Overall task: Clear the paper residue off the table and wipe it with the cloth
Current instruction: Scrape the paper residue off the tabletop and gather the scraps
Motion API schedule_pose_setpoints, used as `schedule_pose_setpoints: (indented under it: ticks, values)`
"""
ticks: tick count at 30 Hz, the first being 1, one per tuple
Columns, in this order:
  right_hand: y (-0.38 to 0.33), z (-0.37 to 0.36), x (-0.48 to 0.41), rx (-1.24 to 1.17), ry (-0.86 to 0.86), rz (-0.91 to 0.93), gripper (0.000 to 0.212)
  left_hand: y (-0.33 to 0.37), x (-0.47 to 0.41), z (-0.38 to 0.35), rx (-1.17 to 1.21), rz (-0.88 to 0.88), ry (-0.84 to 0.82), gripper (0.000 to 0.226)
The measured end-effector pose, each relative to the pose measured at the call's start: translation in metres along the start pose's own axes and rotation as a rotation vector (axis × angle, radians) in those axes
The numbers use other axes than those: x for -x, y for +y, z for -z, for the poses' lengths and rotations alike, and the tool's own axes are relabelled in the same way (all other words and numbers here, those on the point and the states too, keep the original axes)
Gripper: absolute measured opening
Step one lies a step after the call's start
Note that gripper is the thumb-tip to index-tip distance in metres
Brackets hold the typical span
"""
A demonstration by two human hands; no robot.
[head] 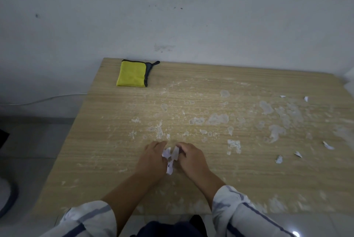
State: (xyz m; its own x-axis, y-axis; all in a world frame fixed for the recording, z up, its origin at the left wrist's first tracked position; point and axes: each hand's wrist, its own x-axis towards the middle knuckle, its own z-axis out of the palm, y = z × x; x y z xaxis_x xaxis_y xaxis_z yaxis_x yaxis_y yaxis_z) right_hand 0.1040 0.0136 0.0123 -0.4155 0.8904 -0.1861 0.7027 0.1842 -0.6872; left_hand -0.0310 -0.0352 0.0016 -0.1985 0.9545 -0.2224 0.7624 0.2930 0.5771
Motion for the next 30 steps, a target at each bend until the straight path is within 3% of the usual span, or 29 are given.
schedule_pose_setpoints:
  ticks: [2, 6, 12, 17, 19, 21, 26, 30]
  values:
    - [0.003, 0.004, 0.003, 0.005, 0.040, 0.004, 0.030, 0.006, 0.002, -0.002, -0.040, -0.040, 0.044, 0.050]
    - [0.021, 0.016, 0.010, 0.092, 0.078, -0.058, 0.035, 0.032, 0.001, -0.016, -0.160, -0.160, 0.057, 0.075]
    - [0.060, 0.053, 0.023, 0.358, 0.073, -0.164, 0.040, 0.077, -0.006, -0.056, -0.270, -0.291, -0.081, 0.063]
    - [0.107, 0.088, 0.029, 0.429, 0.046, -0.204, 0.036, 0.110, -0.021, -0.099, -0.392, -0.236, -0.151, 0.057]
    - [0.123, 0.102, 0.035, 0.423, 0.036, -0.194, 0.045, 0.115, -0.023, -0.109, -0.449, -0.193, -0.162, 0.060]
    - [0.140, 0.113, 0.039, 0.397, 0.054, -0.186, 0.053, 0.114, -0.026, -0.119, -0.456, -0.192, -0.135, 0.061]
    - [0.180, 0.139, 0.043, 0.324, 0.175, -0.207, 0.040, 0.121, -0.031, -0.129, -0.432, -0.160, -0.051, 0.068]
    - [0.202, 0.166, 0.050, 0.350, 0.187, -0.248, 0.053, 0.142, -0.037, -0.141, -0.367, -0.152, 0.006, 0.080]
